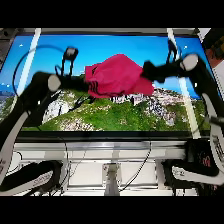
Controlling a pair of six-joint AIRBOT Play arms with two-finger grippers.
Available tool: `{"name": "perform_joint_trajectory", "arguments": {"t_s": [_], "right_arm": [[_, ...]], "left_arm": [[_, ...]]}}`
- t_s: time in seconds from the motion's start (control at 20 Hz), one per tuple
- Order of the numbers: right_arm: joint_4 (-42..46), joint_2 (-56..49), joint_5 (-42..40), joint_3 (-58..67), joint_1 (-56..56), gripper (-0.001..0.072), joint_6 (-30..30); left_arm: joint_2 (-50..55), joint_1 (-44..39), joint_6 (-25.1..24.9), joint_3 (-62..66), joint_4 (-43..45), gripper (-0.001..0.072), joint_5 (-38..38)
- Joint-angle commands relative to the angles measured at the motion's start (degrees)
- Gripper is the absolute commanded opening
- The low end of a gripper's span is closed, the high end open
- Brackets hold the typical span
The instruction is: Fold the clothes and pants, and hang the long-sleeved shirts on hangers.
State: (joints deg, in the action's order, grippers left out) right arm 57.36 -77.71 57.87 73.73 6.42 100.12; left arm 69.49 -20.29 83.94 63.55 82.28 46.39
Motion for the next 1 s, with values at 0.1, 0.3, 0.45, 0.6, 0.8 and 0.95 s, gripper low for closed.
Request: {"name": "perform_joint_trajectory", "arguments": {"t_s": [0.1, 0.3, 0.45, 0.6, 0.8, 0.95], "right_arm": [[0.9, 14.9, -5.0, -28.2, 2.2, 0.0001, 8.2], [0.9, 19.3, -4.9, -39.5, 5.4, 0.0001, 11.8], [1.5, 19.8, -5.0, -42.6, 7.3, 0.0002, 13.7], [1.8, 19.7, -4.8, -43.2, 7.3, 0.0004, 14.6], [2.8, 19.7, -2.5, -40.1, 7.1, 0.0279, 14.2], [9.6, 19.7, 4.9, -31.8, 7.1, 0.0279, 14.2]], "left_arm": [[-9.8, -3.3, 0.9, -17.8, -2.2, 0.0005, -1.2], [-12.6, -5.7, 1.4, -23.5, -2.2, 0.0005, 1.0], [-15.7, -5.7, 1.4, -26.2, -0.9, 0.0005, 3.0], [-17.6, -5.7, 1.6, -26.8, 2.6, 0.0006, 6.4], [-17.6, -5.7, 1.6, -26.8, 3.2, 0.0329, 9.2], [-17.8, -5.5, 2.7, -25.0, 3.2, 0.0519, 14.1]]}}
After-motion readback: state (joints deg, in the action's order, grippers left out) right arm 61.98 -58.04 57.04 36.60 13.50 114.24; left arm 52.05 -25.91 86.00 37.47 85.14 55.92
